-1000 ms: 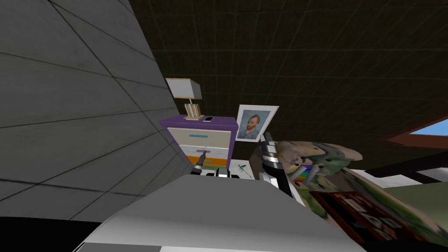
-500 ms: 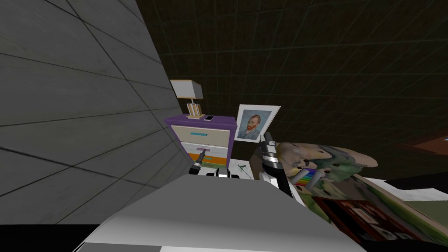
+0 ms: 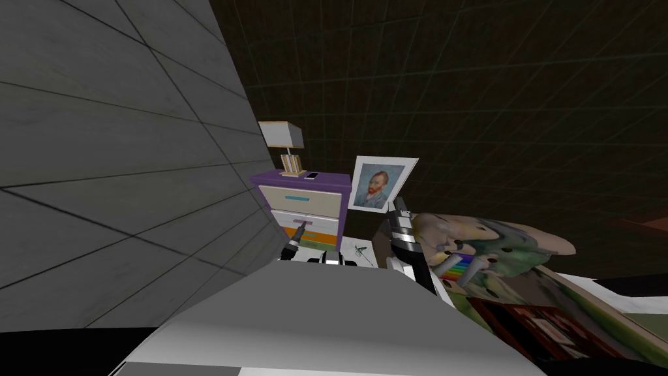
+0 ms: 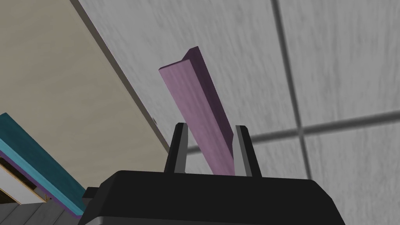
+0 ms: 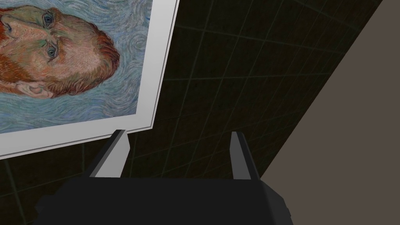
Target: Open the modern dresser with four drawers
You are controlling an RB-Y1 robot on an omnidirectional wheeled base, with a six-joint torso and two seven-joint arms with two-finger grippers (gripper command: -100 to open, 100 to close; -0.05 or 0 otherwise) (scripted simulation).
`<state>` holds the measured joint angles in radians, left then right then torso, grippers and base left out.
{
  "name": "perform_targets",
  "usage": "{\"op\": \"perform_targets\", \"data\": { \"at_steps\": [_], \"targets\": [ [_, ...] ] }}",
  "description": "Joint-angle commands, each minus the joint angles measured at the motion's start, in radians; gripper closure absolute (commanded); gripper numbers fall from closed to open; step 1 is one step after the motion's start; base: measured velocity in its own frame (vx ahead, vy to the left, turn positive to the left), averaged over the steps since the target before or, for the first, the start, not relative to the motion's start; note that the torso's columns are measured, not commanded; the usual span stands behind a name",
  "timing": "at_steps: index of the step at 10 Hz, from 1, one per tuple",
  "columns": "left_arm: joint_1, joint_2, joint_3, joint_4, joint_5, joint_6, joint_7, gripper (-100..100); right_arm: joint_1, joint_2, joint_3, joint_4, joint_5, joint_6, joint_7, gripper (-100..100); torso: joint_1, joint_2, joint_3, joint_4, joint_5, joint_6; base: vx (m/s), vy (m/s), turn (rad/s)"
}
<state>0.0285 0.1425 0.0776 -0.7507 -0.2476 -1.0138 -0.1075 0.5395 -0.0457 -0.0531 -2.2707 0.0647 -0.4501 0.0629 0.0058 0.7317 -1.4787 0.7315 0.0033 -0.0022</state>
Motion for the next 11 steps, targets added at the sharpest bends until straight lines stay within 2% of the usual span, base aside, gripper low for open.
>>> {"op": "perform_targets", "data": {
  "at_steps": [1, 5, 6, 8, 9, 11],
  "targets": [
    [-0.011, 0.009, -0.002, 0.0, 0.001, 0.018, 0.011, 100, 0.0, 0.0, 0.0, 0.0, 0.0, 0.0, 0.0, 0, 0.0, 0.0, 0.0, 0.002, 0.0, 0.002, -0.097, -0.013, 0.011],
    [-0.031, 0.029, -0.009, -0.005, 0.003, 0.07, 0.034, 100, 0.0, 0.0, 0.0, 0.0, 0.0, 0.0, 0.0, 0, -0.005, 0.006, 0.003, 0.003, -0.001, 0.003, -0.197, -0.022, 0.026],
    [-0.023, 0.025, -0.007, -0.026, 0.004, 0.062, 0.031, 100, -0.001, 0.0, 0.0, 0.0, 0.0, 0.0, 0.0, 0, -0.006, 0.005, 0.002, 0.003, -0.001, 0.004, -0.116, -0.008, 0.017],
    [-0.011, 0.033, -0.014, -0.03, -0.002, 0.068, 0.043, 100, 0.0, 0.0, 0.0, 0.0, 0.0, 0.0, 0.0, 0, -0.007, 0.002, 0.0, 0.003, -0.002, 0.004, -0.187, 0.012, 0.031],
    [-0.051, 0.05, -0.012, -0.045, 0.006, 0.108, 0.059, -100, 0.0, 0.0, 0.0, 0.0, 0.0, 0.0, 0.0, 0, -0.005, 0.006, 0.003, 0.003, -0.001, 0.003, -0.147, -0.002, -0.02],
    [-0.084, 0.068, -0.013, -0.056, 0.011, 0.152, 0.078, -100, 0.0, 0.0, 0.0, 0.0, 0.0, 0.0, 0.0, 0, -0.006, -0.001, -0.001, 0.004, -0.003, 0.003, -0.087, -0.032, -0.021]
  ]
}}
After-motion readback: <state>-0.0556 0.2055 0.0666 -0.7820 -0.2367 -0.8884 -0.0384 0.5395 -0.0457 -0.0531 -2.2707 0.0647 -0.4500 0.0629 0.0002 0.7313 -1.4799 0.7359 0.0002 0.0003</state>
